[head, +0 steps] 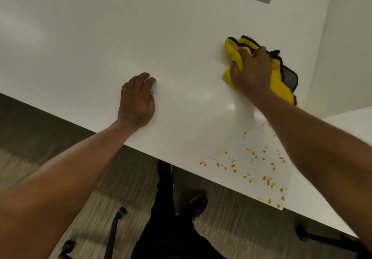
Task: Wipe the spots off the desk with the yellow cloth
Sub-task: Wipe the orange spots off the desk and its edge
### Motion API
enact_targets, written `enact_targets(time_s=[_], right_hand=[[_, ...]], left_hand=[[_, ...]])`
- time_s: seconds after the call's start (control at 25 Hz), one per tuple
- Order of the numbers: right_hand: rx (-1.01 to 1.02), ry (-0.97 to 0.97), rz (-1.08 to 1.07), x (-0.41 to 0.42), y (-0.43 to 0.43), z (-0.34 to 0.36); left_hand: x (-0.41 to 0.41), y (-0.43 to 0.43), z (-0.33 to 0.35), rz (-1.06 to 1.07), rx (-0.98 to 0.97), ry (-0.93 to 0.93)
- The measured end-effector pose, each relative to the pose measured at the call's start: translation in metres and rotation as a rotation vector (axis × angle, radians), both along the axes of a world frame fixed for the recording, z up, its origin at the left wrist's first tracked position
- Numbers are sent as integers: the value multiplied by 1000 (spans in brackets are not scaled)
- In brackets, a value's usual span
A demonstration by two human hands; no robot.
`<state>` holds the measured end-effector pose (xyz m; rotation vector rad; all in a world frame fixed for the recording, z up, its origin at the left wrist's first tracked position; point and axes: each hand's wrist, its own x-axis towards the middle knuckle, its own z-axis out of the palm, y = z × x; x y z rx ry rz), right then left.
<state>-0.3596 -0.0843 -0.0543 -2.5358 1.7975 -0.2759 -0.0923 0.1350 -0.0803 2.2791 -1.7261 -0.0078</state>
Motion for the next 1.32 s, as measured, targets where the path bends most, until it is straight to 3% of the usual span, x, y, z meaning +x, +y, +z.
enact_targets(time_s=[0.08,0.24,0.32,0.36,0.44,0.56,0.72,0.92,1.04,1.12,1.2,1.32], right_hand=[[72,-18,25,36,41,-1],[175,-81,522,45,192,-11],[132,-34,702,13,204,-12],[74,-5,691,-2,178,-13],[-66,54,415,-28,101,-14],[-42,68,77,-54,1,-4],[-29,45,-46,-4,16,-1],[148,-67,442,37,173,-8],[119,-17,703,7,158,-9],[15,-13,576,-18,82,-7],[-46,46,246,-37,5,-2],[26,-40,-246,-9,-37,1]], left_hand=[[0,1,0,2,11,1],[0,0,2,13,39,15],[1,0,1,6,36,17],[1,0,1,2,27,14],[1,0,-1,3,14,13],[2,-1,-3,2,3,4],[2,-1,-4,2,3,0],[1,0,0,-1,30,11],[1,0,0,1,29,17],[1,-1,-1,6,18,14],[1,0,-3,8,4,10],[1,0,-4,4,-14,3]])
